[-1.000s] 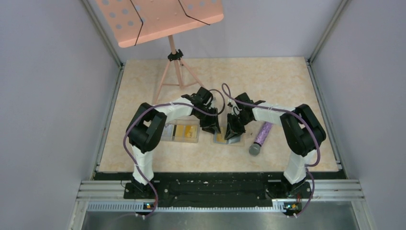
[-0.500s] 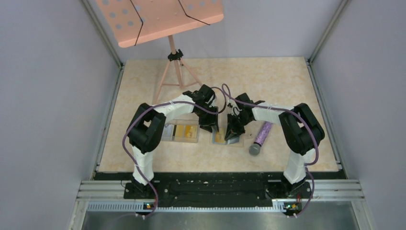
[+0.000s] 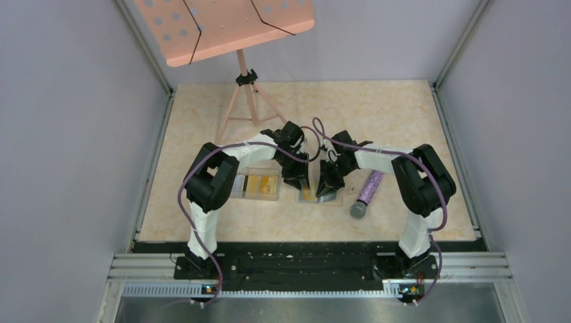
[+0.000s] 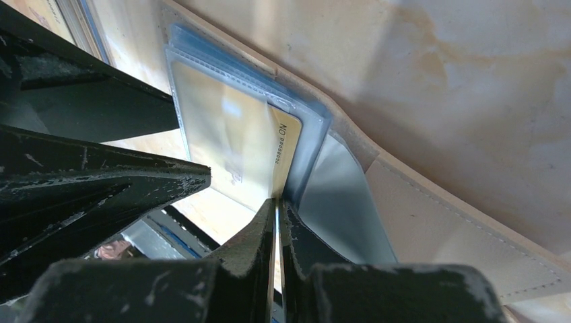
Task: Put the credit cards into the card holder
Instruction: Turn over the card slot in the card holder.
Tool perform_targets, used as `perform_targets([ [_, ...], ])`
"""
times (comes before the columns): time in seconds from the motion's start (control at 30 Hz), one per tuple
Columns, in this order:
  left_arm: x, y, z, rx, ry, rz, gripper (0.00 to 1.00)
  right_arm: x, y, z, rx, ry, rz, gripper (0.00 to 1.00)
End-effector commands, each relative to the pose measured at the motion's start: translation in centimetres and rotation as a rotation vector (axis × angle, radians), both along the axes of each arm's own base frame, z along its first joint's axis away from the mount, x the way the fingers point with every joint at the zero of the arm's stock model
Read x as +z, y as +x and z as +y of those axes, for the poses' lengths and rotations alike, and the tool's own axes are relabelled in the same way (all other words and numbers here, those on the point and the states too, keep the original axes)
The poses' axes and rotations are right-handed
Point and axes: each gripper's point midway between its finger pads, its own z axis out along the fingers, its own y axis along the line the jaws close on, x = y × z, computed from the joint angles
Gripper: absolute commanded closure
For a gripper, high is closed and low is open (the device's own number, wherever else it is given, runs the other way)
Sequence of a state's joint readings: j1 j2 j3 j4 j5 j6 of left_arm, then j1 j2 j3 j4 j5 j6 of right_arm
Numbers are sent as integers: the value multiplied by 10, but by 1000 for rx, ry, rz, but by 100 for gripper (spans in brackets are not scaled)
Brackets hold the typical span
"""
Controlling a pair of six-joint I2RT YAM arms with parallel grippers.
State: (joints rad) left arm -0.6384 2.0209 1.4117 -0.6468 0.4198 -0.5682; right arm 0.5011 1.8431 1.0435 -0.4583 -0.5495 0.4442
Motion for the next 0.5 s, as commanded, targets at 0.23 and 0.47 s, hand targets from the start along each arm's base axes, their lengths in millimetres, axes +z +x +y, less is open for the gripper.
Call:
perform_targets([
  [0.23, 37, 9, -27, -51, -149, -41, 84, -10, 6, 0, 21, -20, -10, 96],
  [0.47, 32, 8, -19, -70, -92, -25, 100, 6, 16, 6, 19, 8, -44, 94],
])
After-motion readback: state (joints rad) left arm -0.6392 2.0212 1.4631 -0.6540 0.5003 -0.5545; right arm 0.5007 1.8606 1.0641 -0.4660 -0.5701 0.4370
